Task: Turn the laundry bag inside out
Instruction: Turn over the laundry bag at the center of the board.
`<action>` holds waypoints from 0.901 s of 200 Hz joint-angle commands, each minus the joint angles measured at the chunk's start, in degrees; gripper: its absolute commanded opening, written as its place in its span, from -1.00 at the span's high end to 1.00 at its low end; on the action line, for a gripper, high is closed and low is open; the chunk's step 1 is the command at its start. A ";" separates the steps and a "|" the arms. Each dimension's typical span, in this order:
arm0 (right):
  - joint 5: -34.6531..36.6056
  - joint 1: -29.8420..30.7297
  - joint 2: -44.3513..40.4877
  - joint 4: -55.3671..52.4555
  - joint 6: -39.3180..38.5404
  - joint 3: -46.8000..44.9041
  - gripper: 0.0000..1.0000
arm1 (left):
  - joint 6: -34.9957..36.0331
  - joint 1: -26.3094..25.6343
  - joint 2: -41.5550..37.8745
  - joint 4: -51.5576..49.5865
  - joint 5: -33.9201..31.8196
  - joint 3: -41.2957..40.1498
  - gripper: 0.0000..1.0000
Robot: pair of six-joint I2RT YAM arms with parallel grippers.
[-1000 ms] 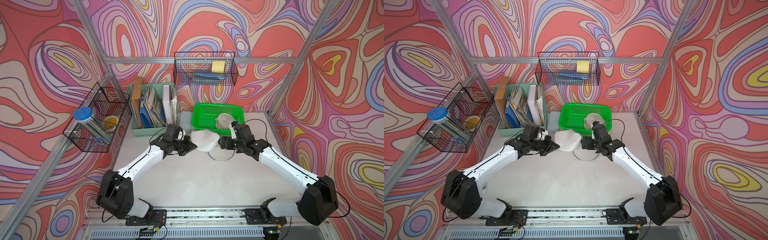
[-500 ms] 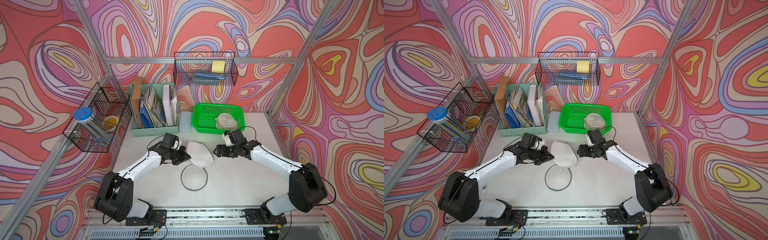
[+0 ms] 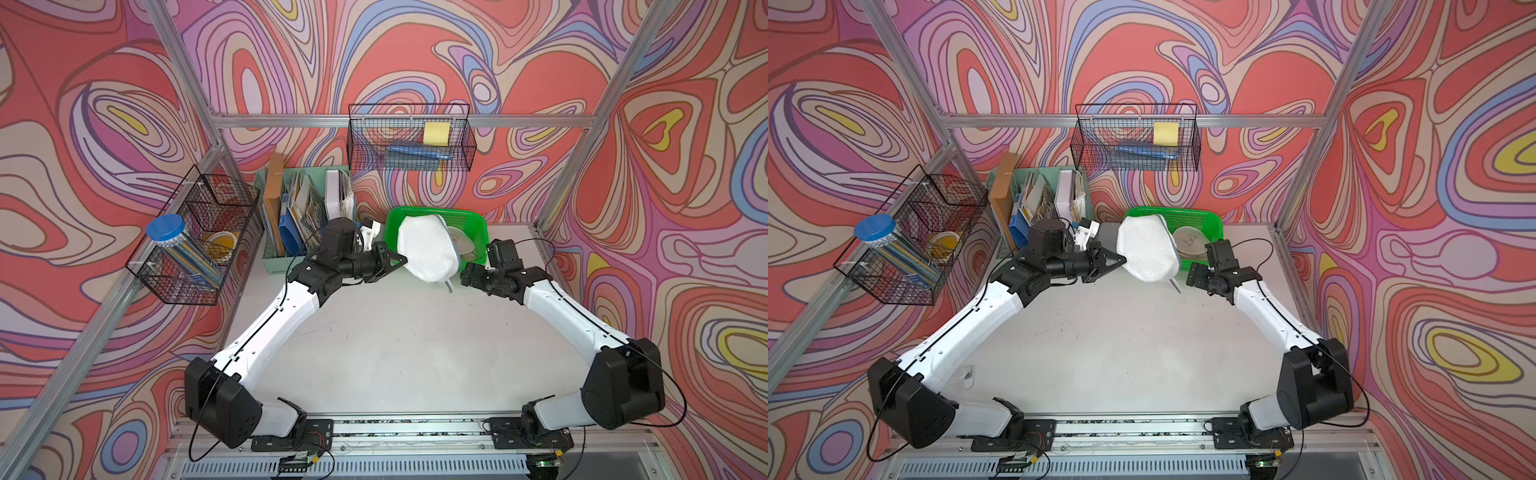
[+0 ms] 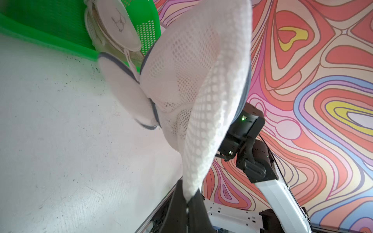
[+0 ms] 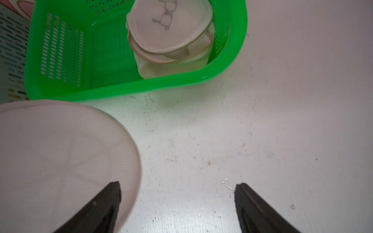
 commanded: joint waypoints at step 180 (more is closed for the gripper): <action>-25.18 4.42 17.60 12.94 0.44 -6.53 -0.44 | 15.21 1.49 -0.43 -7.00 -5.91 -24.79 1.00</action>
